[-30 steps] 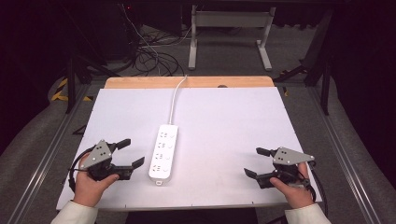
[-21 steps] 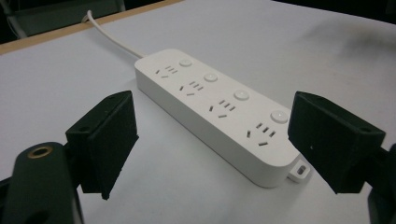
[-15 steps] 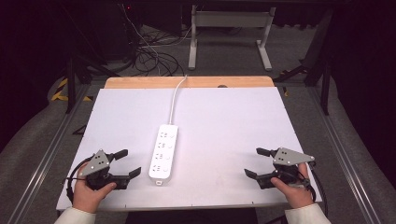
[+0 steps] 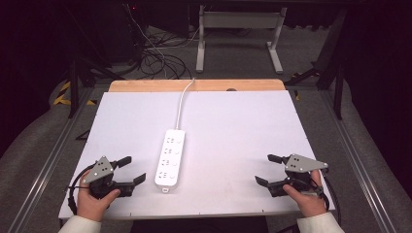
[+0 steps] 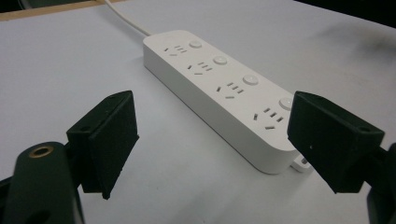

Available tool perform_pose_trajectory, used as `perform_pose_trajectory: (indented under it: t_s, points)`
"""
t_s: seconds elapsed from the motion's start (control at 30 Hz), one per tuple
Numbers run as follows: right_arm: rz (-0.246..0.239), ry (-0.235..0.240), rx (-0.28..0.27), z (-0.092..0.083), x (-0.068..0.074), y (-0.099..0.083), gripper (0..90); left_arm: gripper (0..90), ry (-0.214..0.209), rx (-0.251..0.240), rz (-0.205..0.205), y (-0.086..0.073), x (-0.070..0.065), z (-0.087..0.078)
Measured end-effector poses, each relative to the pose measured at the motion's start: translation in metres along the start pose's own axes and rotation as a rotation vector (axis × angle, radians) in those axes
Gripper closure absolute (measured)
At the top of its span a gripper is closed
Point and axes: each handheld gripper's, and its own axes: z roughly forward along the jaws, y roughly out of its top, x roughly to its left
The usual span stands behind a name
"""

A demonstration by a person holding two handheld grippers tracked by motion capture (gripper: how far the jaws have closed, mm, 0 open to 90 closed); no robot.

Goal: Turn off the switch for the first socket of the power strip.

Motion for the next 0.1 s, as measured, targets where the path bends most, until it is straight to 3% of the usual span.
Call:
perform_pose_trajectory:
  t_s: [0.1]
  points:
    - [0.001, 0.000, -0.001, 0.0002, 0.0004, 0.0001, 12.2, 16.3, 0.001, 0.000, 0.009, -0.0001, 0.0003, -0.0002]
